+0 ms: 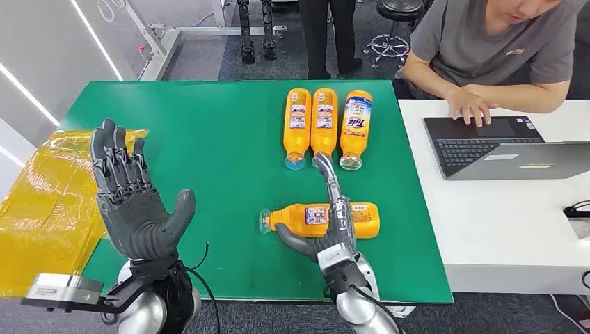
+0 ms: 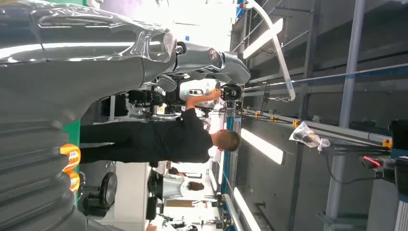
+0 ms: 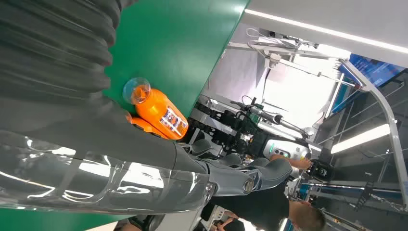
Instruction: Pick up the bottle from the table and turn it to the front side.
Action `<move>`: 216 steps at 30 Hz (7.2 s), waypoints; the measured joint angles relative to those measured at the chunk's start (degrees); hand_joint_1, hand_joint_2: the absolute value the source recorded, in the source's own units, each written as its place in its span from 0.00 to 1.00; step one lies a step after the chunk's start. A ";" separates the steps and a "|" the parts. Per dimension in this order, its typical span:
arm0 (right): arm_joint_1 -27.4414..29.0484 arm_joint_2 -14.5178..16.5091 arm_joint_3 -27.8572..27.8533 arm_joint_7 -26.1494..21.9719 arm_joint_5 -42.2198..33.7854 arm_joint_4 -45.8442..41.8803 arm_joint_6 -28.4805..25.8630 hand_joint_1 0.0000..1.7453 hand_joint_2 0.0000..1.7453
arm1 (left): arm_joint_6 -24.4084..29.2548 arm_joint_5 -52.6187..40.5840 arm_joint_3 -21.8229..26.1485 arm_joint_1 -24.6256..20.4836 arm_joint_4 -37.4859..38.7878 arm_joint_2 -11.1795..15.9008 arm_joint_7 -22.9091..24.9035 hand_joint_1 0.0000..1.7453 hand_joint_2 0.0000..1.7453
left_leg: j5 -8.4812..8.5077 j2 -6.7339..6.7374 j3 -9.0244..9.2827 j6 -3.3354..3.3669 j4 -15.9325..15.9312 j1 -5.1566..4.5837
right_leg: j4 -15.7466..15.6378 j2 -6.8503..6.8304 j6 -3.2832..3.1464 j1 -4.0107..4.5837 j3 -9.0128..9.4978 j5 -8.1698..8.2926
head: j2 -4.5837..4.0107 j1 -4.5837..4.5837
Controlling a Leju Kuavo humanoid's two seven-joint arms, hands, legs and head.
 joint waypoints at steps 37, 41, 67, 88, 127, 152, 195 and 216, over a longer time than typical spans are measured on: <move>-24.33 -9.37 3.16 22.12 20.76 16.64 36.32 0.00 1.00 | -5.60 0.82 1.04 -0.01 0.48 0.23 0.00 0.00 1.00 | 0.04 -0.01 0.01 0.02 0.03 -0.01 | 0.02 0.00 -0.03 0.00 0.01 0.05 | 0.00 0.00; -28.22 -9.49 5.40 21.46 19.99 20.67 41.03 0.00 1.00 | -6.86 1.09 1.29 -0.05 0.53 -0.10 0.00 0.00 1.00 | 0.04 -0.01 0.01 0.02 0.04 -0.01 | 0.02 -0.01 -0.03 -0.01 0.01 0.05 | 0.00 0.00; -37.69 -14.80 21.54 25.75 19.53 32.46 54.33 0.00 1.00 | -11.31 1.71 2.82 0.02 1.94 -1.91 0.00 0.00 1.00 | 0.04 -0.04 0.00 0.02 0.09 -0.02 | 0.00 -0.02 -0.02 -0.01 0.01 0.06 | 0.00 0.00; -39.73 -22.97 30.70 27.98 21.11 30.26 56.54 0.00 1.00 | -14.22 2.47 4.10 -1.00 4.57 -3.33 0.00 0.00 1.00 | 0.03 -0.05 0.01 0.03 0.11 -0.01 | 0.00 -0.02 -0.01 -0.01 0.02 0.07 | 0.00 0.00; -18.89 -15.25 7.91 23.61 17.18 21.75 1.31 1.00 1.00 | -8.27 1.64 5.14 -1.29 4.61 -3.30 0.00 0.00 1.00 | 0.02 -0.20 0.16 0.03 0.07 0.01 | 0.00 -0.16 0.03 0.02 0.22 0.01 | 0.00 -0.01; -7.16 -2.19 -5.62 1.57 7.67 11.93 -9.04 1.00 1.00 | -18.51 9.27 5.52 -5.91 13.55 -8.66 0.00 0.00 1.00 | 0.04 -0.17 0.07 0.02 0.06 0.00 | 0.01 -0.14 0.01 0.00 0.13 0.03 | 0.00 0.00; -14.27 0.91 2.46 11.70 18.59 20.25 18.06 1.00 1.00 | -24.91 8.92 9.67 -4.82 18.82 -9.18 0.00 0.00 1.00 | 0.04 -0.18 0.03 0.03 0.05 0.00 | 0.01 -0.13 0.02 0.00 0.11 0.02 | 0.00 0.00; -17.56 1.50 4.02 11.56 22.44 24.14 23.53 1.00 1.00 | -25.03 9.41 12.40 -4.36 19.89 -9.25 0.00 0.00 1.00 | 0.04 -0.18 0.03 0.02 0.06 0.00 | 0.00 -0.13 0.02 0.00 0.11 0.02 | 0.00 0.00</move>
